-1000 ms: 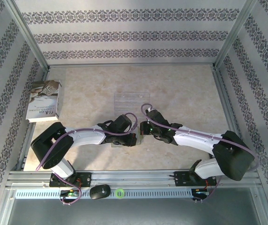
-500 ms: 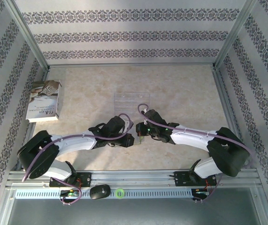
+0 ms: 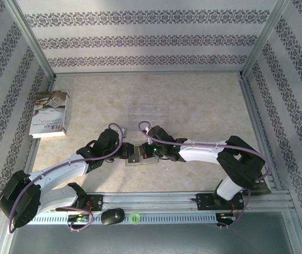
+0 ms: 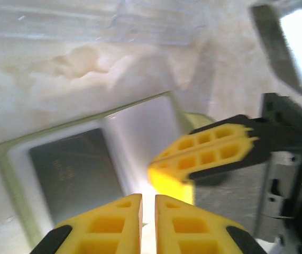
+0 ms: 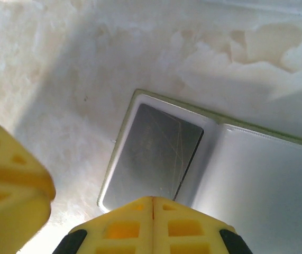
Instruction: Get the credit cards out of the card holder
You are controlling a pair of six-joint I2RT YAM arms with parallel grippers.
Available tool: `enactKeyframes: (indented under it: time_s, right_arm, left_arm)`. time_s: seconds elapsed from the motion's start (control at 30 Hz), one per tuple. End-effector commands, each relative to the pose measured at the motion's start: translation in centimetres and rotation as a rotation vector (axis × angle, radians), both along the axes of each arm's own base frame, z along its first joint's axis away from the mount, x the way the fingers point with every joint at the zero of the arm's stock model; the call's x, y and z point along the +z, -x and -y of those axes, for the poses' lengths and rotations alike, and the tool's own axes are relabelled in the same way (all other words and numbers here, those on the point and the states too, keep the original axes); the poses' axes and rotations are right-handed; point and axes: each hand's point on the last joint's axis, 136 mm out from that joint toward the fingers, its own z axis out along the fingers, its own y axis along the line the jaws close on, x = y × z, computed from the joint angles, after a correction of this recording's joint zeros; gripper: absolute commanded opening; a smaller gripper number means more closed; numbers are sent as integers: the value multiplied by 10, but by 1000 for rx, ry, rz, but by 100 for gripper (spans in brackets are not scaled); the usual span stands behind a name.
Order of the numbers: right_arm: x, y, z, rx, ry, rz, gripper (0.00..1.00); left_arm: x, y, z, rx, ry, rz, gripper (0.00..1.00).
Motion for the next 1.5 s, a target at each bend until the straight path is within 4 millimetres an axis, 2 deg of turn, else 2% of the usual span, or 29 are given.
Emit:
enactKeyframes:
  time_s: [0.0,0.13,0.27,0.37,0.47,0.57,0.7,0.97,1.27,1.47]
  right_arm:
    - [-24,6,9,-21,72,-39,0]
    - [-45,4,33,-95,211,-48,0]
    - [-48,3,41,-116,266,-39,0]
    - [-36,1,36,-102,242,-3,0]
    - [-15,0,26,-69,183,48,4]
    - [0,-2,18,-46,152,83,10]
    - [12,-2,3,10,106,87,10]
    - [-11,-2,-12,24,56,-19,8]
    - [-27,-15,7,-86,42,-92,11]
    - [-30,-16,8,-102,27,-115,11]
  left_arm:
    - [-29,4,-16,44,-51,-87,15]
    - [-40,-1,-19,62,-66,-106,18]
    - [-35,-4,-18,51,-70,-81,25]
    - [-30,-6,-19,46,-78,-60,26]
    - [-28,-6,-14,30,-56,-56,21]
    - [-34,-8,-13,32,-67,-72,16]
    - [-44,-12,-17,49,-105,-77,15]
    - [-59,-14,-12,32,-127,-120,14]
    - [-77,-2,-20,54,-128,-170,15]
    - [-74,-1,-17,51,-112,-177,17]
